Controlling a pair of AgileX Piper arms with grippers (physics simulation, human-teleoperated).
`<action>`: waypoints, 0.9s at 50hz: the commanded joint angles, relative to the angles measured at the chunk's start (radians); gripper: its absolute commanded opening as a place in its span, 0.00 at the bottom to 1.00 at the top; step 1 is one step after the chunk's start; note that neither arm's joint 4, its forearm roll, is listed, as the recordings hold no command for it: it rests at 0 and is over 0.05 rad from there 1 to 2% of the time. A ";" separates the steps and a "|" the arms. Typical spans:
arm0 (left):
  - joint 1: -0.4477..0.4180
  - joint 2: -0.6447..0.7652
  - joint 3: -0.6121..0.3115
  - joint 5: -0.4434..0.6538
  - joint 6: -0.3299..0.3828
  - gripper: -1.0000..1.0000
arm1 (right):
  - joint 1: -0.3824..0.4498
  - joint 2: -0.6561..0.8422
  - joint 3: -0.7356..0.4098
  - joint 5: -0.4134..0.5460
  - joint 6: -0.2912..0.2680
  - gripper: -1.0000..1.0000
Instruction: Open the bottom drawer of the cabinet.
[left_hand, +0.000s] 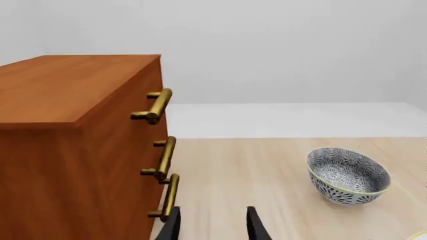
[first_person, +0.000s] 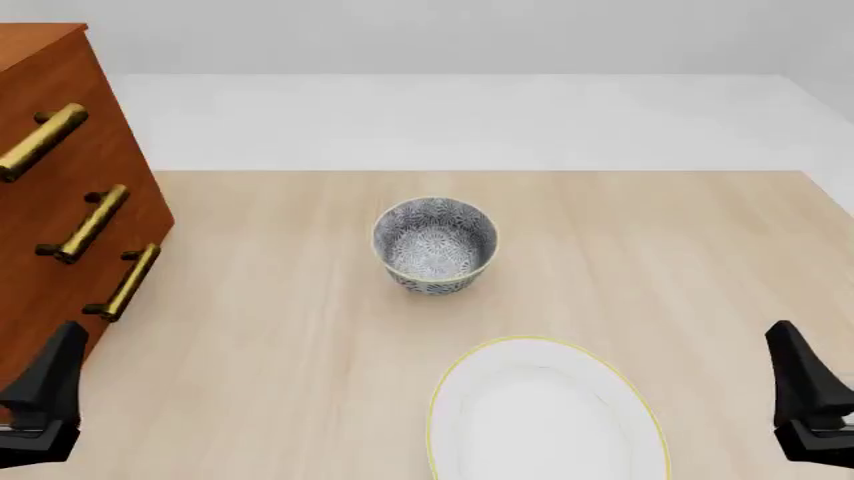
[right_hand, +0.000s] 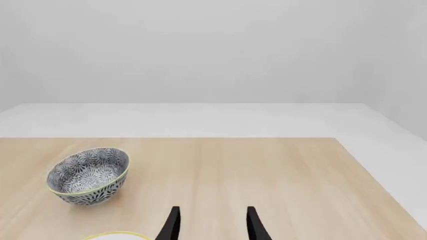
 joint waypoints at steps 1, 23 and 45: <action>-0.020 0.000 -0.009 0.003 0.030 1.00 | 0.000 0.005 -0.003 -0.001 0.000 1.00; -0.123 0.000 -0.004 -0.018 0.305 1.00 | 0.001 0.004 -0.004 0.001 0.002 1.00; -0.133 0.457 0.002 -0.383 0.611 1.00 | 0.002 0.005 -0.004 0.000 0.002 1.00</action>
